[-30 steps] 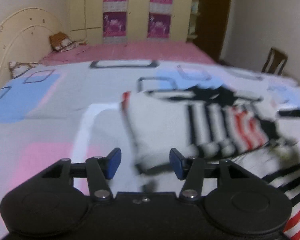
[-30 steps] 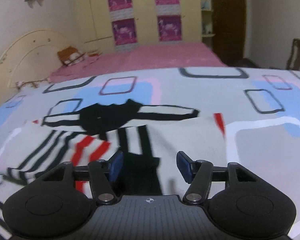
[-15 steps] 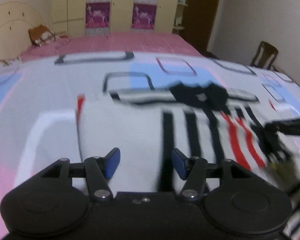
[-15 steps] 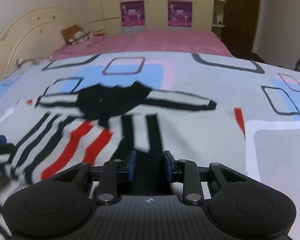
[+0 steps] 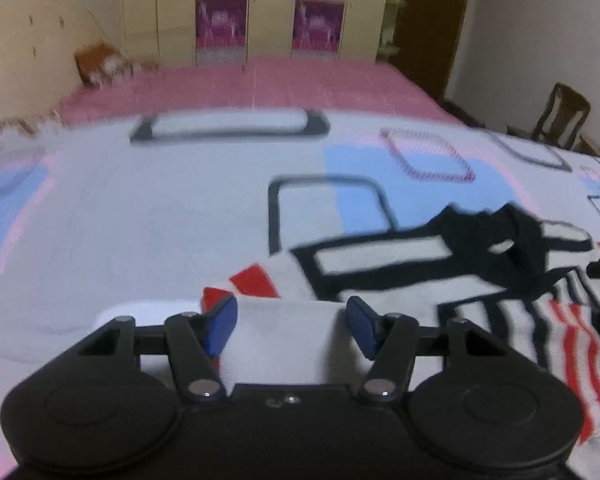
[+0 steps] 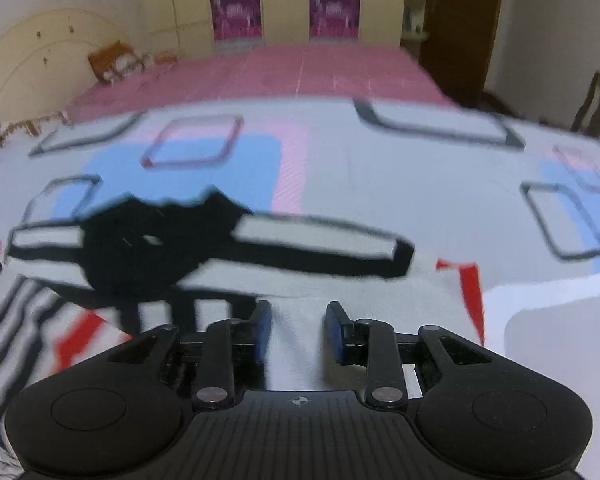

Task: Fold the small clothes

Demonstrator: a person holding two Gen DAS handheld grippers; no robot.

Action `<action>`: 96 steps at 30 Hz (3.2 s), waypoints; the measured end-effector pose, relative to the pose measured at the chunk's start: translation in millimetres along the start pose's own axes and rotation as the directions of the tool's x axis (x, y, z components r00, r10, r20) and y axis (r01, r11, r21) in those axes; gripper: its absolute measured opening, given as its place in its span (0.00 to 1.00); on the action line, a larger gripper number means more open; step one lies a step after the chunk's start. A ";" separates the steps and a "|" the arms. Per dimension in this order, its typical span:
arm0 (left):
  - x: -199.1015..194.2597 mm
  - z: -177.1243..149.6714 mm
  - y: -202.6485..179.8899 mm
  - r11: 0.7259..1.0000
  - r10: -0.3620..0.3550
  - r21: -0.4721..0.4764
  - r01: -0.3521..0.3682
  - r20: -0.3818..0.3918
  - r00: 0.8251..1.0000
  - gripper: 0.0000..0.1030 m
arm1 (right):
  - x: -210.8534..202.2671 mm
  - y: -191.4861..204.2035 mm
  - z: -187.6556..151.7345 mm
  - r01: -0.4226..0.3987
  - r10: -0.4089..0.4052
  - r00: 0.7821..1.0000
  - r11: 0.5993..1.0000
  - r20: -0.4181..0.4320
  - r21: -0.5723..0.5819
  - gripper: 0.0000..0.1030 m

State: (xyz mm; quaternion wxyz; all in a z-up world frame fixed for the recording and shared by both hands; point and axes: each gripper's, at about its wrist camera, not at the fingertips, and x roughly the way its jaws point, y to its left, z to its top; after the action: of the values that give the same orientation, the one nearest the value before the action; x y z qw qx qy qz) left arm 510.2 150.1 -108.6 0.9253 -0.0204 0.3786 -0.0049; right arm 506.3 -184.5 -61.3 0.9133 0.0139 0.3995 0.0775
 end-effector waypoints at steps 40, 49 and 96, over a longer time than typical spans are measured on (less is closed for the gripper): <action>-74.6 -93.4 -51.6 0.992 0.059 0.115 -0.056 -0.023 0.998 0.63 | -43.1 26.7 -85.5 -0.006 0.003 1.000 0.994 -0.029 -0.110 0.49; -75.0 -100.0 -52.0 0.994 0.031 0.101 -0.029 -0.021 0.999 0.64 | -53.3 13.6 -88.5 -0.063 0.067 0.996 0.995 -0.052 0.076 0.38; -123.9 -115.5 -100.2 0.982 0.126 0.136 -0.129 0.033 0.991 0.95 | -131.2 0.6 -109.8 -0.084 0.083 0.993 0.996 0.080 0.012 0.64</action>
State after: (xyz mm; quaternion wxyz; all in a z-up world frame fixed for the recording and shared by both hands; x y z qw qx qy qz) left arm 341.6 49.1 -99.9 0.9275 0.0680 0.3665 0.0285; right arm 338.1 -207.9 -40.5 0.9243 0.0407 0.3626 0.1121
